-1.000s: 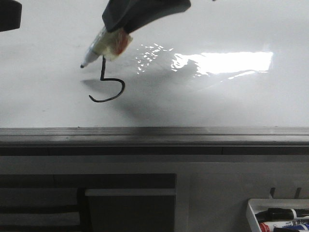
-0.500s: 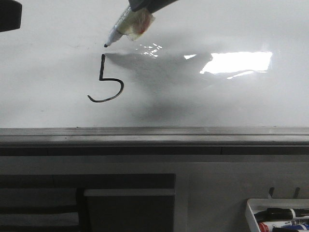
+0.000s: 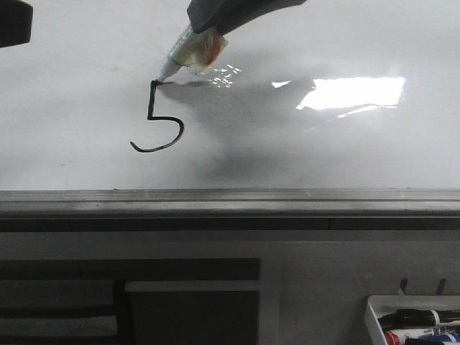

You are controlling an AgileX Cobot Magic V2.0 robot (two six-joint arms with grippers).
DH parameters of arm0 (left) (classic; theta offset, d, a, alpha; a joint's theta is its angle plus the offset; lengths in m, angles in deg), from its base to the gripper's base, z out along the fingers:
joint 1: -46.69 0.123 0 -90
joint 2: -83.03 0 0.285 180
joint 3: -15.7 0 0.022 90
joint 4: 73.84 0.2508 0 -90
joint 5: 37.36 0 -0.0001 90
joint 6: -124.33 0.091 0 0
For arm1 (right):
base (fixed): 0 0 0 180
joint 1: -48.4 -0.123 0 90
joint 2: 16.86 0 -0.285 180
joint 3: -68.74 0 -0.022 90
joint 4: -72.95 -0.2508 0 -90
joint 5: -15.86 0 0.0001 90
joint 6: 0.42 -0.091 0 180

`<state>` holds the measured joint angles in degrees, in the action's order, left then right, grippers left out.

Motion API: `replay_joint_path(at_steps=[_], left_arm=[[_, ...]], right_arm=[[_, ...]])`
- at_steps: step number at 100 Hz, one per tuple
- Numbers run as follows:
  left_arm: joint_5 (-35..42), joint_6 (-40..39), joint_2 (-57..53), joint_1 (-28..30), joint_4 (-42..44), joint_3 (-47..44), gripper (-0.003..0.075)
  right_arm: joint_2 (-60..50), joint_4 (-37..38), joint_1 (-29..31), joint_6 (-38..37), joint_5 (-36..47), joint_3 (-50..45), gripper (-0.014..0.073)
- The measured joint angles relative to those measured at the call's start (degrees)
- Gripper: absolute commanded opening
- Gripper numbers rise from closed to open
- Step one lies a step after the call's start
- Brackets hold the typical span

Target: Write number 5 on whiteboard

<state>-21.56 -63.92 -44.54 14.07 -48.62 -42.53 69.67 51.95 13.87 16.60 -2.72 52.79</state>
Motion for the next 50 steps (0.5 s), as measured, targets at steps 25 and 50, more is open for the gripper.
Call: replay_joint_path(at_steps=[25, 50], left_arm=[[-0.02, 0.00, 0.00, 0.00, 0.00, 0.00, 0.0365], [-0.02, 0.00, 0.00, 0.00, 0.00, 0.00, 0.0365]], right_arm=[[0.00, -0.36, 1.93, -0.02, -1.37, 0.12, -0.0047], [-0.97, -1.38, 4.74, -0.02, -4.86, 0.34, -0.0047]])
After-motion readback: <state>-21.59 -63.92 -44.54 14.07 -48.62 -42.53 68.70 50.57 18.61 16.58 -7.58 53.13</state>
